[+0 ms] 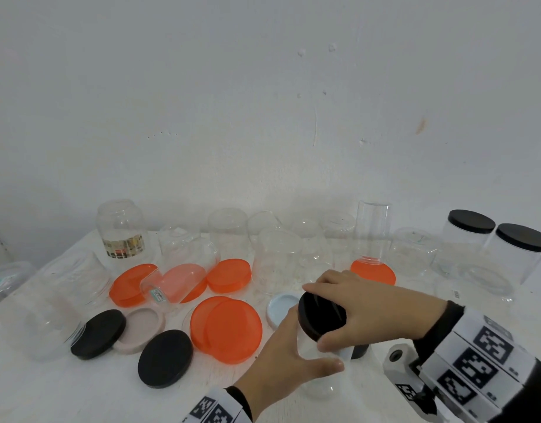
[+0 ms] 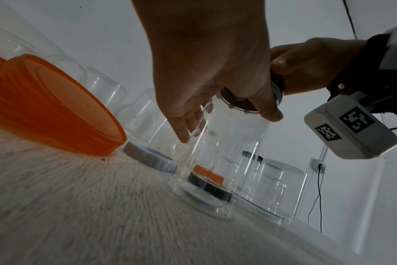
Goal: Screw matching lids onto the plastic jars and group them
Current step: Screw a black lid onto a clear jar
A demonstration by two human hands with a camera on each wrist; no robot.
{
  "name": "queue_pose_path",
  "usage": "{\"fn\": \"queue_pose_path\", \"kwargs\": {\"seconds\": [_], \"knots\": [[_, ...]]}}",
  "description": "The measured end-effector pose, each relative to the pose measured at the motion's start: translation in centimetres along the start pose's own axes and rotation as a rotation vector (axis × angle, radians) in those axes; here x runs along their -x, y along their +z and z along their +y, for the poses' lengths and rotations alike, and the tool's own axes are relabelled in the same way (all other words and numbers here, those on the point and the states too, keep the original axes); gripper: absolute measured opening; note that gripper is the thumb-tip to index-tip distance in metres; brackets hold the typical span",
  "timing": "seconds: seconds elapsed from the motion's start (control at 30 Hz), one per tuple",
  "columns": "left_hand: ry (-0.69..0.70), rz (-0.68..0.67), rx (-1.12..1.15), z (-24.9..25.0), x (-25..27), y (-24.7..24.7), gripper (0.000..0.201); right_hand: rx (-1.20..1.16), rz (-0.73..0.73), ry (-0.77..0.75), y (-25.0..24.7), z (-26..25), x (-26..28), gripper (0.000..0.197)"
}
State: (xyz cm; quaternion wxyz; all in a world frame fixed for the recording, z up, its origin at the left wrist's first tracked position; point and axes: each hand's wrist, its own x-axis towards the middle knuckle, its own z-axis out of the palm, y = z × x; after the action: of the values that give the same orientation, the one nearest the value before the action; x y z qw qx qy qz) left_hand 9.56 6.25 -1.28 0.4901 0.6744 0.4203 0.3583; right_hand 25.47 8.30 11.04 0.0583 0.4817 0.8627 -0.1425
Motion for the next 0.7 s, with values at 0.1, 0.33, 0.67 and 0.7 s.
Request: {"fn": "queue_pose_path", "kwargs": {"seconds": [0.1, 0.33, 0.67, 0.7], "knots": [[-0.006, 0.011, -0.016, 0.0, 0.0, 0.0, 0.083, -0.039, -0.012, -0.037, -0.2, 0.3, 0.2, 0.080], [-0.012, 0.023, -0.019, 0.2, 0.1, 0.1, 0.083, -0.013, 0.051, -0.041, 0.7, 0.4, 0.7, 0.070], [-0.001, -0.012, -0.003, 0.8, 0.3, -0.1, 0.082, -0.012, 0.267, -0.023, 4.1, 0.4, 1.6, 0.074], [-0.007, -0.041, -0.020, 0.9, 0.2, -0.4, 0.084, -0.043, 0.279, -0.010, 4.5, 0.3, 1.8, 0.075]]}}
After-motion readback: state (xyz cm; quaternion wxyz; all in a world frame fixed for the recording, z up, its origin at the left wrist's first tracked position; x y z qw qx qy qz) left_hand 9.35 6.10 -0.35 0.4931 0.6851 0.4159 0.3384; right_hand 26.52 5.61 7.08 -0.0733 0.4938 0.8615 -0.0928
